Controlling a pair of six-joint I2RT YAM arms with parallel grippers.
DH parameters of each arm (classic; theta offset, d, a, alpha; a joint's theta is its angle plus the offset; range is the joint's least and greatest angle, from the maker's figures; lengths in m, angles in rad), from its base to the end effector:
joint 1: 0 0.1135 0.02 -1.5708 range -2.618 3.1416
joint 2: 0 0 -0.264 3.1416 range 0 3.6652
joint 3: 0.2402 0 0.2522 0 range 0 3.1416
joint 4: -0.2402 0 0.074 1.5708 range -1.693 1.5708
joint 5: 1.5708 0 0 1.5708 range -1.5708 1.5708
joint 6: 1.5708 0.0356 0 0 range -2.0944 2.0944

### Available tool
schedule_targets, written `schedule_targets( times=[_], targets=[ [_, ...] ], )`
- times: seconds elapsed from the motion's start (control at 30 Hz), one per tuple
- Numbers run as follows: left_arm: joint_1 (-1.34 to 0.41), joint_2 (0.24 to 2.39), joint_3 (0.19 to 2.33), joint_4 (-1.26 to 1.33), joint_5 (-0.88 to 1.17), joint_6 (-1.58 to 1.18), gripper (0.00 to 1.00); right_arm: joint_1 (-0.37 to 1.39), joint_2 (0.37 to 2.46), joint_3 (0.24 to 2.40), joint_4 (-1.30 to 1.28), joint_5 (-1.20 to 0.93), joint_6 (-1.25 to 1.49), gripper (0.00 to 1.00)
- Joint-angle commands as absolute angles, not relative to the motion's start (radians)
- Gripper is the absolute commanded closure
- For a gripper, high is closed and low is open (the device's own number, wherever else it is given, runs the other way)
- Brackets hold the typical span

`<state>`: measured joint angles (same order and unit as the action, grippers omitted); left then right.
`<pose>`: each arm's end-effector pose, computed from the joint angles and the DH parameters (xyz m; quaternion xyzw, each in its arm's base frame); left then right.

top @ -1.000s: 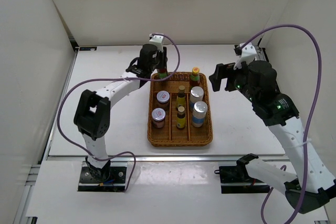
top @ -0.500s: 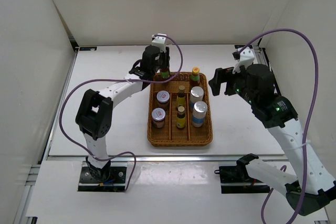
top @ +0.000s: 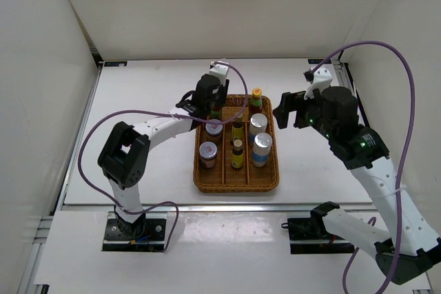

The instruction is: Organize the condiment bottles

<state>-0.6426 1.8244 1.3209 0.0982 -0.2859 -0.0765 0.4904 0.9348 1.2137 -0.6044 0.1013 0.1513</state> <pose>0.3496 -0.2491 0.2608 0.1555 0.8154 -0.0803 0.5517 0.1656 0.0843 0.4160 -0.1078 0.8046 0.1447 0.5657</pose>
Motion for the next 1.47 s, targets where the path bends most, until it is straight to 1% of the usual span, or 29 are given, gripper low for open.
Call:
schedule_targets(
  times=[0.0,0.07,0.1,0.13,0.17,0.2,0.27,0.3,0.33,0.4,0.57,0.7,0.77,0.83,0.87,0.9,0.93,0.97,1.03,1.1,1.13,1.17,1.2,1.23,1.3,1.33,1.37,1.43],
  targets=[
    [-0.635,1.739,1.315,0.19,-0.35,-0.077,0.89,0.485,0.92,1.215,-0.592,0.094,0.161,0.0],
    [-0.635,1.756,1.306,0.19,-0.362,-0.077,0.89,0.485,0.92,1.215,-0.592,0.094,0.161,0.0],
    [-0.635,1.772,1.305,0.19,-0.362,-0.087,0.87,0.485,0.92,1.215,-0.601,0.094,0.161,0.0],
    [-0.635,1.782,1.305,0.19,-0.38,-0.087,0.81,0.485,0.91,1.215,-0.601,0.094,0.161,0.0],
    [-0.635,1.782,1.305,0.19,-0.38,-0.097,0.74,0.485,0.91,1.215,-0.601,0.094,0.161,0.0],
    [-0.635,1.782,1.295,0.19,-0.39,-0.097,0.61,0.485,0.91,1.204,-0.601,0.094,0.17,0.0],
    [-0.635,1.782,1.295,0.19,-0.39,-0.097,0.45,0.485,0.899,1.204,-0.601,0.104,0.17,0.0],
    [-0.635,1.782,1.295,0.19,-0.39,-0.106,0.23,0.485,0.899,1.204,-0.601,0.104,0.17,0.0],
    [-0.635,1.782,1.295,0.19,-0.39,-0.106,0.14,0.485,0.899,1.204,-0.601,0.104,0.17,0.0],
    [-0.635,1.773,1.295,0.19,-0.402,-0.106,0.0,0.485,0.899,1.204,-0.611,0.114,0.17,0.0],
    [-0.635,1.75,1.347,0.155,-0.439,-0.071,0.0,0.485,0.965,1.259,-0.687,0.15,0.179,0.0],
    [-0.635,1.706,1.457,0.075,-0.439,-0.046,0.0,0.485,0.977,1.281,-0.709,0.189,0.189,0.0],
    [-0.635,1.677,1.521,-0.012,-0.43,-0.037,0.0,0.485,0.986,1.293,-0.719,0.189,0.189,0.0],
    [-0.635,1.657,1.659,-0.108,-0.43,-0.023,0.0,0.485,0.986,1.302,-0.745,0.207,0.154,0.0],
    [-0.635,1.637,1.713,-0.23,-0.416,-0.014,0.0,0.485,0.977,1.292,-0.746,0.222,0.144,0.0],
    [-0.635,1.628,1.832,-0.305,-0.416,0.003,0.0,0.485,0.977,1.281,-0.736,0.239,0.123,0.0],
    [-0.635,1.618,1.891,-0.378,-0.397,0.017,0.0,0.485,0.96,1.269,-0.72,0.262,0.123,0.0],
    [-0.626,1.588,1.942,-0.514,-0.384,0.034,0.0,0.485,0.948,1.259,-0.694,0.317,0.123,0.0],
    [-0.614,1.531,1.996,-0.599,-0.371,0.072,0.0,0.485,0.937,1.259,-0.693,0.385,0.167,0.0],
    [-0.591,1.383,1.93,-0.617,-0.38,0.081,0.0,0.485,0.937,1.259,-0.693,0.405,0.193,0.0],
    [-0.591,1.323,1.823,-0.617,-0.396,0.072,0.0,0.485,0.928,1.25,-0.683,0.396,0.193,0.0],
    [-0.58,1.263,1.762,-0.617,-0.416,0.072,0.0,0.485,0.928,1.25,-0.683,0.385,0.202,0.0],
    [-0.58,1.135,1.69,-0.595,-0.458,0.061,0.0,0.485,0.928,1.259,-0.674,0.385,0.202,0.0],
    [-0.58,1.07,1.528,-0.569,-0.477,0.061,0.0,0.485,0.94,1.259,-0.692,0.385,0.202,0.0],
    [-0.58,0.941,1.355,-0.465,-0.514,0.077,0.0,0.485,0.94,1.273,-0.701,0.385,0.202,0.0],
    [-0.58,0.822,1.274,-0.43,-0.54,0.086,0.0,0.485,0.94,1.264,-0.701,0.385,0.202,0.0],
    [-0.58,0.768,1.147,-0.407,-0.54,0.086,0.0,0.485,0.94,1.264,-0.701,0.385,0.202,0.0],
    [-0.58,0.628,1.054,-0.383,-0.54,0.095,0.0,0.485,0.94,1.253,-0.73,0.443,0.213,0.0]
  ],
)
